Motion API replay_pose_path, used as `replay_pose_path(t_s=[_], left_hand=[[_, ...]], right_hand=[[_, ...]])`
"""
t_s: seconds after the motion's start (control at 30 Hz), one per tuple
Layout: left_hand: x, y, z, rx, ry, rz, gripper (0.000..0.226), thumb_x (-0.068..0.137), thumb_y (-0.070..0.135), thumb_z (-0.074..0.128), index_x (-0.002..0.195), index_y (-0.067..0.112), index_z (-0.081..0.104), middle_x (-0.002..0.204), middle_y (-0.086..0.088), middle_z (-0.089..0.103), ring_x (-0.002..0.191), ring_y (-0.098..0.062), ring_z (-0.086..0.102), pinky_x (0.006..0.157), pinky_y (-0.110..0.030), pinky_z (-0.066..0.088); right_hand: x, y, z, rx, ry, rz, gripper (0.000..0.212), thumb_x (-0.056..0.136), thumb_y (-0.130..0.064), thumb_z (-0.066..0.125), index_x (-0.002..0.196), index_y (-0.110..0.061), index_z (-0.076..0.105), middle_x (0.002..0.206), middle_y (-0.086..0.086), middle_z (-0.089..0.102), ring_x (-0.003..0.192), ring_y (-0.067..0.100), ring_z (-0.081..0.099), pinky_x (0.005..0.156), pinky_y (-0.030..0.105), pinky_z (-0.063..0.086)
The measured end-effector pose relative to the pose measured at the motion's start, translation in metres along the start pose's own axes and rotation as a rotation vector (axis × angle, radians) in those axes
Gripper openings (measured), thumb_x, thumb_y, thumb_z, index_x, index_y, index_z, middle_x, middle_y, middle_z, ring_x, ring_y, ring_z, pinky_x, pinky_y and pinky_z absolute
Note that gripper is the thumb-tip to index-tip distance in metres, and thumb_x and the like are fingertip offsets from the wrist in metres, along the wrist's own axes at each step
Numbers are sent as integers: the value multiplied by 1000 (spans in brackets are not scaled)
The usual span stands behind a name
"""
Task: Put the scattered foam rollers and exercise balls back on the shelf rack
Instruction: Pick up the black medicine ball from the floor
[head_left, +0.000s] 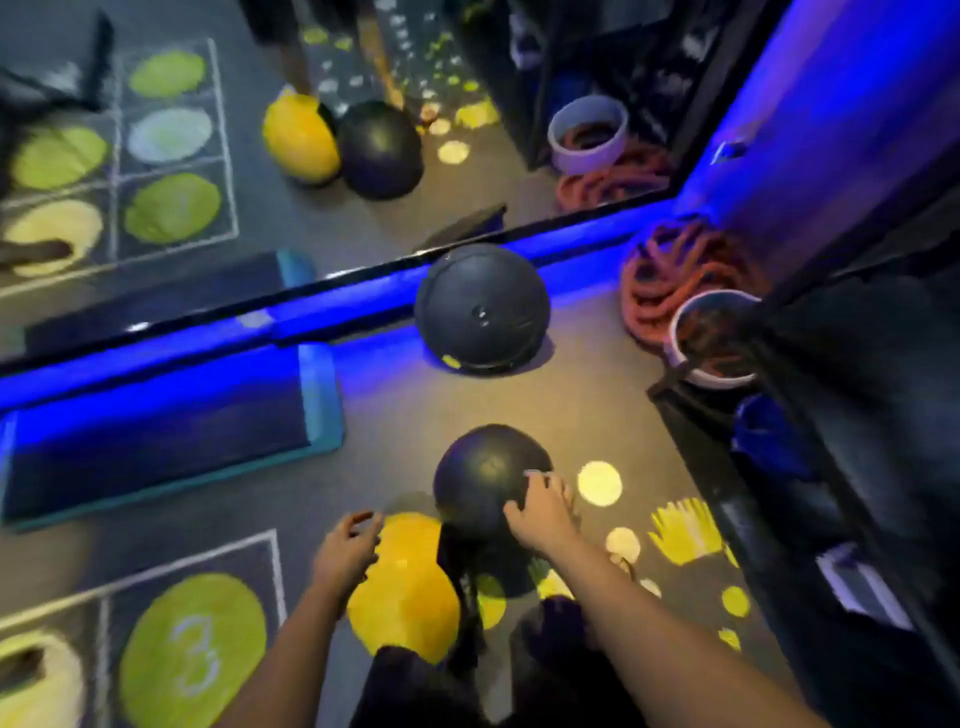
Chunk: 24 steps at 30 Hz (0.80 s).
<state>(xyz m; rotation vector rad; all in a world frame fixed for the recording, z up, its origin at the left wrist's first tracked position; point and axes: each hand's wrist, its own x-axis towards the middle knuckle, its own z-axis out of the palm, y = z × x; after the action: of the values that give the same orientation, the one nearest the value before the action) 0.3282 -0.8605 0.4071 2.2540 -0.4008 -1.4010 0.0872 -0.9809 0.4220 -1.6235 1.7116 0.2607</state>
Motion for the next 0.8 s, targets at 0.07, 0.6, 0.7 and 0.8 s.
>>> replay_pose_path(t_s=[0.07,0.6,0.7,0.8], left_hand=[[16,-34,-9,-76,2,-83,32,104,31,59,130,13,60,94,-13,66,72,-26,59,65,-36,46],[267,-108,182,-313,-18,-236,69,98,58,56,157,28,35,150,4,49,134,-23,51,112,-47,44],[369,-131,222,-374,38,-179,80,95,69,51,157,22,37,155,4,47,141,-18,46,121,-48,35],[469,-169,251,-506,-22,-228,109,65,100,47,143,24,59,140,4,65,129,-19,61,116,-47,41]], right_hand=[[14,-2,45,-9,-78,56,59,93,-40,57,147,-19,41,151,13,37,141,37,35,115,47,32],[285,144,216,545,18,466,76,96,-58,54,150,-6,39,151,18,44,140,33,41,114,41,31],[367,181,246,687,8,541,113,70,-89,52,153,-14,37,153,9,46,140,30,44,117,44,34],[426,226,281,845,-142,575,130,42,-103,58,143,-20,54,135,-1,65,124,25,61,110,44,46]])
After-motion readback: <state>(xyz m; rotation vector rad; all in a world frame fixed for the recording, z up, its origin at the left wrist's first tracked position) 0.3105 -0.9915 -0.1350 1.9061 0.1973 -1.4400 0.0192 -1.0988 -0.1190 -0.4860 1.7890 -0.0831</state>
